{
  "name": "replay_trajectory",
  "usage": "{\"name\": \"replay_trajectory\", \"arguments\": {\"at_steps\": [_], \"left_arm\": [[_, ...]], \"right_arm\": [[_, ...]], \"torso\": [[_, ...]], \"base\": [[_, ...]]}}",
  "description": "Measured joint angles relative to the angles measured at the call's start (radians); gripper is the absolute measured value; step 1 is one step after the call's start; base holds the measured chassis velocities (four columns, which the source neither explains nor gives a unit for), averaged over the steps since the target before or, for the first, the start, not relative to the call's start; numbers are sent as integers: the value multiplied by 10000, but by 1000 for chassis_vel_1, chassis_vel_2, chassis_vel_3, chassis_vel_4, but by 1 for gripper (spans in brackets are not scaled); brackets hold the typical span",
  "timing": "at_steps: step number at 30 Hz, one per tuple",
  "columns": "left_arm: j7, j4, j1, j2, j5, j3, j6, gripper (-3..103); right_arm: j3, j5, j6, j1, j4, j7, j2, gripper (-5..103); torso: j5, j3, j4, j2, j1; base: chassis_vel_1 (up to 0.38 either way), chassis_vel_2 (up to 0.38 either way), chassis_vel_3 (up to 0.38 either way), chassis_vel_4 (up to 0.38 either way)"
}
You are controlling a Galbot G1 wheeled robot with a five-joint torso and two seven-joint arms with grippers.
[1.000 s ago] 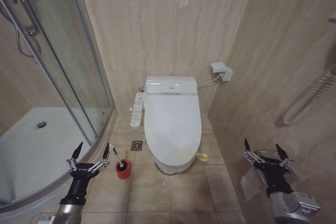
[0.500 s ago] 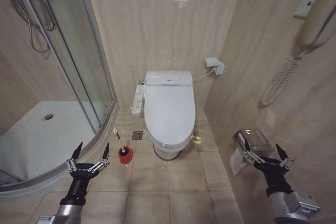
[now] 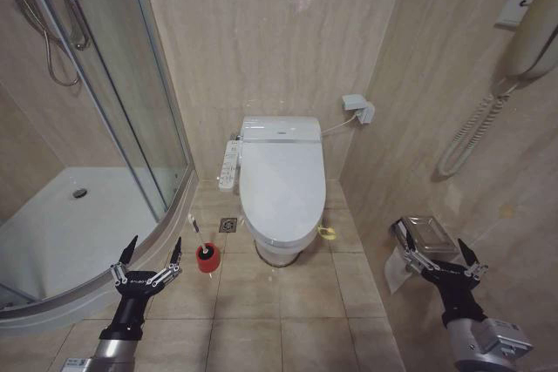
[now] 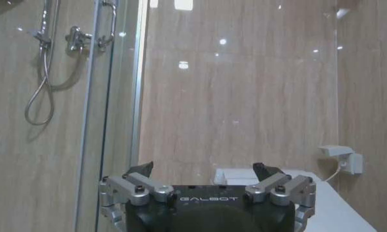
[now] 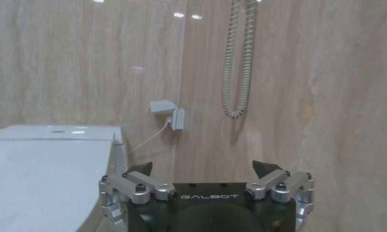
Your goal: Open the toilet lid, clean the toilet bowl with a toilet brush, close the toilet lid, and flush.
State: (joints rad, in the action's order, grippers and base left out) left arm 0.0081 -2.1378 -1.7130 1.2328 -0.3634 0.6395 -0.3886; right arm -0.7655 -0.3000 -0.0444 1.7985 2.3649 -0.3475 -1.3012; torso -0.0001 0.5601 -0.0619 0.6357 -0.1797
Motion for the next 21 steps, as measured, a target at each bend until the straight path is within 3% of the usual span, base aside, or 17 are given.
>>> {"name": "replay_trajectory", "arguments": {"at_steps": [7,21], "left_arm": [[0,0,-3,1,0,0,0,100],[0,0,1,0,0,-1,0,100]], "right_arm": [[0,0,0,5,0,-1,0,100],[0,0,0,0,0,-1,0,100]], "torso": [[2,-5,-4,7,14],[0,0,-3,2,1]], "base": [[137,-132,-133,136],[-7,2,4,-2]]}}
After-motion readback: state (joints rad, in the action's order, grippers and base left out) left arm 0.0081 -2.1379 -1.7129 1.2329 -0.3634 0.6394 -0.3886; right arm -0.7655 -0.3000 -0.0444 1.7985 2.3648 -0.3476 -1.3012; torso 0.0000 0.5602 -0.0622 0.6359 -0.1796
